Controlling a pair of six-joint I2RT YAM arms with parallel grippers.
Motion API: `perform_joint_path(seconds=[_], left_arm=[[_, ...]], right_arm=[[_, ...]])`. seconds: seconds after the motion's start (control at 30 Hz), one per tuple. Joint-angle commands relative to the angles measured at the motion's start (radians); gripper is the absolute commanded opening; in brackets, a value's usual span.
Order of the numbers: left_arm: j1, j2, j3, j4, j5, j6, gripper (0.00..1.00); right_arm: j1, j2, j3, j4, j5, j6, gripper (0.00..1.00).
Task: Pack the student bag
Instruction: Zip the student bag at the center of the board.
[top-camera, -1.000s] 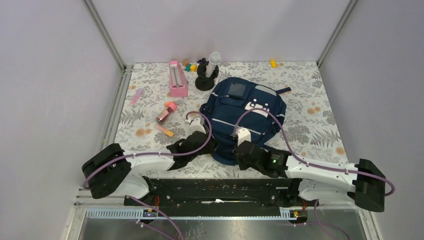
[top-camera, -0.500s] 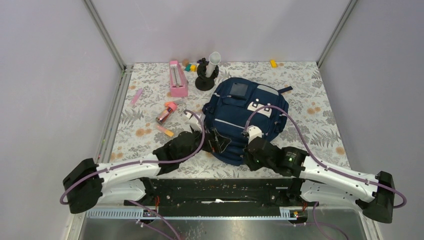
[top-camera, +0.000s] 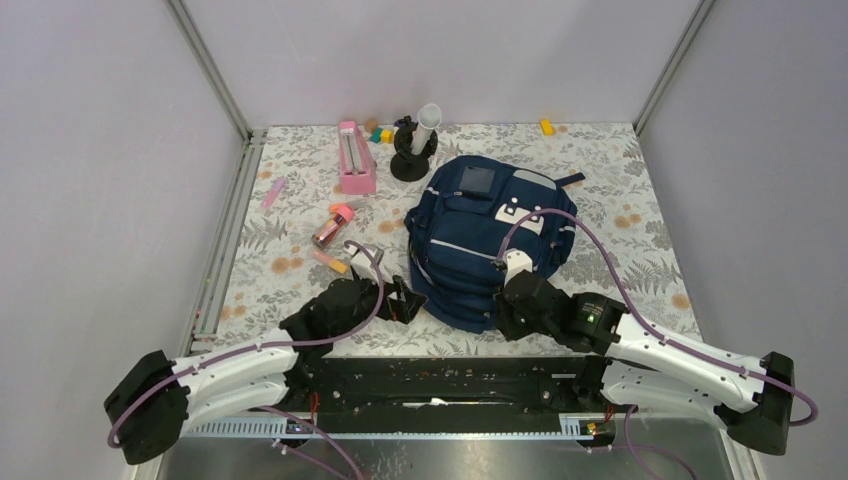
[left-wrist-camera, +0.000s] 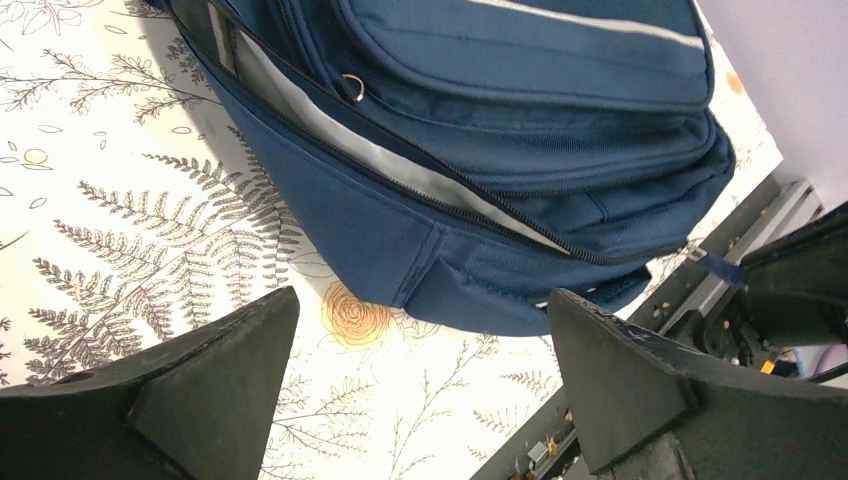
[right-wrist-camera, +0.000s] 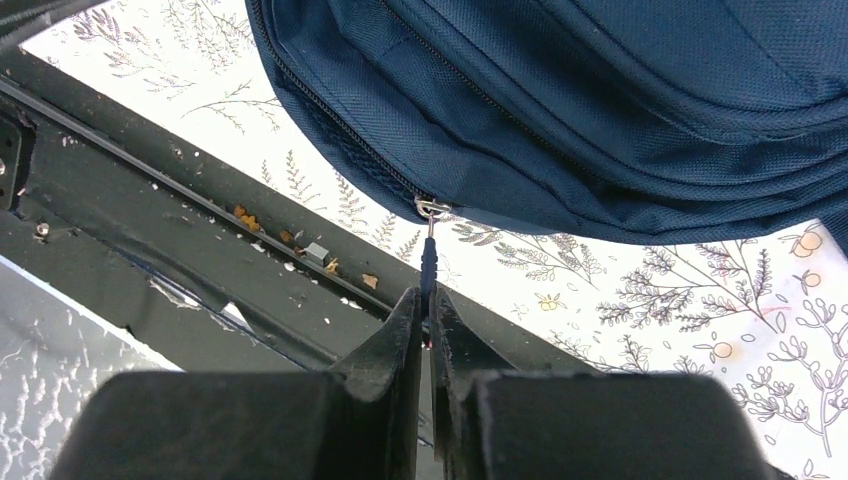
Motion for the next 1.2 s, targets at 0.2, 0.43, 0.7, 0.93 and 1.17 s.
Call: perform_joint_path(seconds=[0.2,0.43,0.7,0.93,1.17], left_arm=[[0.191,0.15,-0.013,0.214,0.219,-0.217,0.99],[0.197,0.266,0.028,0.294,0.266,-0.256,0.99],[0.194,0.296,0.027,0.321,0.271,-0.255,0.99],[0.195,0.295,0.031,0.282,0.265,-0.231,0.99],[0.194,0.319,0.033,0.293,0.268,-0.237,0.99]], right_arm=[[-0.002,0.03,-0.065,0.127,-0.068,0.089,0.0],[0.015,0.047,-0.202,0.383,0.031,0.107,0.0],[0.047,0.048,-0.267,0.501,0.127,0.108,0.03],[0.049,-0.006,-0.348,0.587,0.132,0.164,0.2],[0.049,-0.031,-0.391,0.624,0.168,0.183,0.31]])
